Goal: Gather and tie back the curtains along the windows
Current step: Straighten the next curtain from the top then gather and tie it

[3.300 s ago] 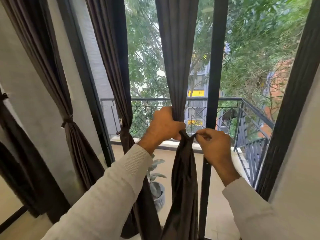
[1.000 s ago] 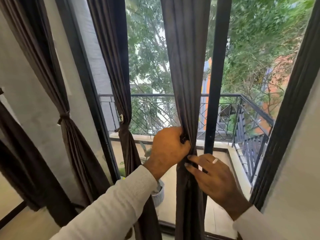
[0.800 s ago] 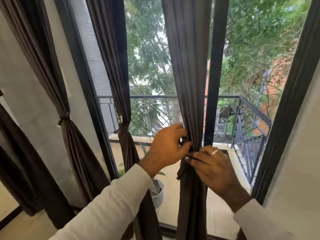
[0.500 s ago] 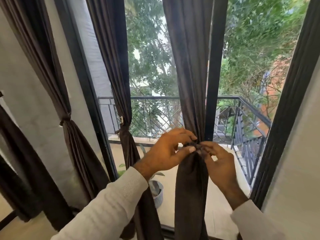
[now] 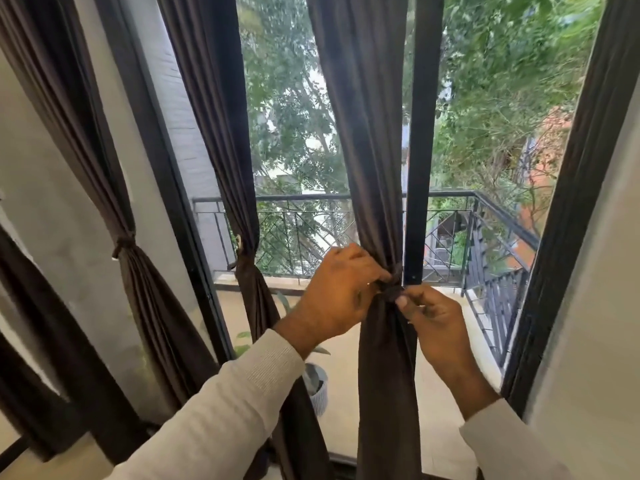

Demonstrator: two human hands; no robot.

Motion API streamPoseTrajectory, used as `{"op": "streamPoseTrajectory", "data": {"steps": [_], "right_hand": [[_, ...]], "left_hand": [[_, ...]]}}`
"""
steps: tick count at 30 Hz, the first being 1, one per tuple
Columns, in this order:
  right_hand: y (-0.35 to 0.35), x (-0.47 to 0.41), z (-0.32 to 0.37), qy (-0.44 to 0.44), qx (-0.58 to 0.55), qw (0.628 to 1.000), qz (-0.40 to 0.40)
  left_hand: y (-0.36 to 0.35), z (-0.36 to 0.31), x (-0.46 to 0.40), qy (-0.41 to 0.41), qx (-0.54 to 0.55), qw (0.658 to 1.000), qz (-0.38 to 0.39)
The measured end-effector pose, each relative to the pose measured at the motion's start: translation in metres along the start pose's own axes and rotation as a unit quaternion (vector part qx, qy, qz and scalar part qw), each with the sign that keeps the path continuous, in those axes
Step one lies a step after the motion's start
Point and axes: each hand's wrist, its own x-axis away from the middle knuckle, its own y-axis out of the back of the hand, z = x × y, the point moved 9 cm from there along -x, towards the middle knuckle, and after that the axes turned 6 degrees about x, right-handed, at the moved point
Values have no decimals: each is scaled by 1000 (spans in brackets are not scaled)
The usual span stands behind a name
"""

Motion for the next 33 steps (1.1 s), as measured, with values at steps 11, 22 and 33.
{"op": "streamPoseTrajectory", "data": {"steps": [11, 22, 33], "right_hand": [[16, -6, 8, -16, -80, 996, -40], [31, -20, 49, 52, 8, 996, -66], [31, -28, 49, -5, 64, 995, -74]], "left_hand": [[-5, -6, -22, 87, 75, 993, 12], [-19, -15, -44, 104, 56, 988, 98], [-19, -5, -27, 99, 116, 986, 70]]}}
